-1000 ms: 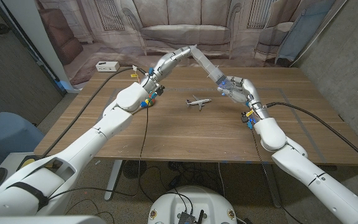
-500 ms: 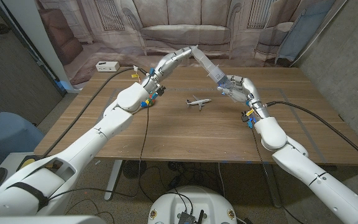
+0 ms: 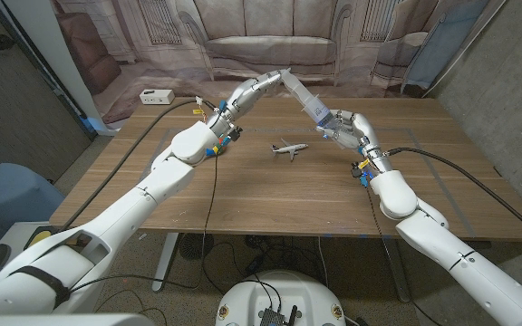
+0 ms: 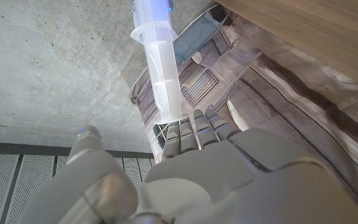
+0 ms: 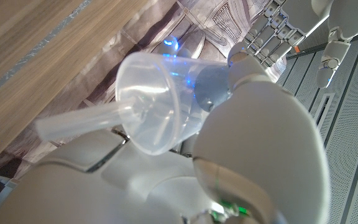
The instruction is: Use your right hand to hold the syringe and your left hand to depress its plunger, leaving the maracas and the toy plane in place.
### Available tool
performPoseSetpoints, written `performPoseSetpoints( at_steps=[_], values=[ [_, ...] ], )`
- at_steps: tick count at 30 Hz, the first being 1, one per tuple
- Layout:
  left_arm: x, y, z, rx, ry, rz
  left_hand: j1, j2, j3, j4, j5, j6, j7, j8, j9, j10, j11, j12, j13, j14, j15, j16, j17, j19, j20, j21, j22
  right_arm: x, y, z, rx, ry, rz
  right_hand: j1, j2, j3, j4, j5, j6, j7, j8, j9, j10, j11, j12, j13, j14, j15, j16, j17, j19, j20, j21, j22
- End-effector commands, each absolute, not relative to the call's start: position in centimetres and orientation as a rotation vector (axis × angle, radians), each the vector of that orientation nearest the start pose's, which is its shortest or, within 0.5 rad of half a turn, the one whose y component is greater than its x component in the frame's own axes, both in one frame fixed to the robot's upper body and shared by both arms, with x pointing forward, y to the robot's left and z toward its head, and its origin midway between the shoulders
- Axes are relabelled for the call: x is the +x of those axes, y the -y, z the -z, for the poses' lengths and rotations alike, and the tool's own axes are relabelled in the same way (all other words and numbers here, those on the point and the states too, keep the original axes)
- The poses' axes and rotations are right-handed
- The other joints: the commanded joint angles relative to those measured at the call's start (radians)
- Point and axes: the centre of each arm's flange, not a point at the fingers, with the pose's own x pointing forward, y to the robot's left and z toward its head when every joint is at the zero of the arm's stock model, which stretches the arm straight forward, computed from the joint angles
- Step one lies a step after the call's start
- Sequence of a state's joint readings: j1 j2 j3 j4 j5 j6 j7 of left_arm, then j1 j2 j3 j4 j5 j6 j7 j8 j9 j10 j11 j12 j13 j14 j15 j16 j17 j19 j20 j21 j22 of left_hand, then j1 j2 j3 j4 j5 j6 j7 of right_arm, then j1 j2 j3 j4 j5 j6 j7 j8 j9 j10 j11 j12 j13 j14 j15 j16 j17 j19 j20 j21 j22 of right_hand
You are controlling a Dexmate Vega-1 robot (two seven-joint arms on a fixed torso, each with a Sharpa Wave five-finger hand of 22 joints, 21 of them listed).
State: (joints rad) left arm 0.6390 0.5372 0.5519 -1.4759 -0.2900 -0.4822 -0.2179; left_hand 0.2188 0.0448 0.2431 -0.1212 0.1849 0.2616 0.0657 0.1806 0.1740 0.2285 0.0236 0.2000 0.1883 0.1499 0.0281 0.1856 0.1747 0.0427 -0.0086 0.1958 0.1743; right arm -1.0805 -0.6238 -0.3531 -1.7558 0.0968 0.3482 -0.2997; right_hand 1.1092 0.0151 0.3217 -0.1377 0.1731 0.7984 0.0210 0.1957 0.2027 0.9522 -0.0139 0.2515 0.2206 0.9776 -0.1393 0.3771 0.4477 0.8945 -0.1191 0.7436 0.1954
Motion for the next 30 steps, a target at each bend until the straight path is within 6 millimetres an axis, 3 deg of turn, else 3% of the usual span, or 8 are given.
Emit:
performPoseSetpoints(
  at_steps=[1, 30],
  values=[
    [57.7, -14.3, -9.5, 0.511, 1.032, 0.626, 0.005, 0.001, -0.001, -0.001, 0.001, -0.003, -0.005, 0.005, 0.004, 0.006, 0.000, 0.005, 0.004, -0.001, 0.000, -0.002, 0.002, -0.001, 0.007, -0.002, 0.003, 54.1, 23.0, 1.0, -0.391, 0.922, -0.097, -0.083, 0.177, 0.199, 0.188, 0.005, 0.010, 0.002, 0.005, 0.005, 0.029, 0.021, 0.005, 0.006, 0.011, -0.039, -0.002, 0.005, -0.008, -0.027, 0.007, -0.001],
    [58.1, -12.9, -8.7, 0.519, 1.008, 0.683, 0.006, 0.002, -0.002, -0.001, 0.000, -0.002, -0.005, 0.006, 0.004, 0.008, 0.000, 0.006, 0.004, 0.001, 0.002, 0.000, 0.002, -0.002, 0.007, -0.001, 0.004, 54.4, 22.9, 0.4, -0.412, 0.925, -0.090, -0.089, 0.177, 0.201, 0.188, 0.006, 0.003, -0.004, 0.003, 0.006, 0.013, 0.013, 0.004, 0.018, 0.000, -0.041, -0.009, 0.009, -0.027, -0.030, 0.023, -0.002]
  ],
)
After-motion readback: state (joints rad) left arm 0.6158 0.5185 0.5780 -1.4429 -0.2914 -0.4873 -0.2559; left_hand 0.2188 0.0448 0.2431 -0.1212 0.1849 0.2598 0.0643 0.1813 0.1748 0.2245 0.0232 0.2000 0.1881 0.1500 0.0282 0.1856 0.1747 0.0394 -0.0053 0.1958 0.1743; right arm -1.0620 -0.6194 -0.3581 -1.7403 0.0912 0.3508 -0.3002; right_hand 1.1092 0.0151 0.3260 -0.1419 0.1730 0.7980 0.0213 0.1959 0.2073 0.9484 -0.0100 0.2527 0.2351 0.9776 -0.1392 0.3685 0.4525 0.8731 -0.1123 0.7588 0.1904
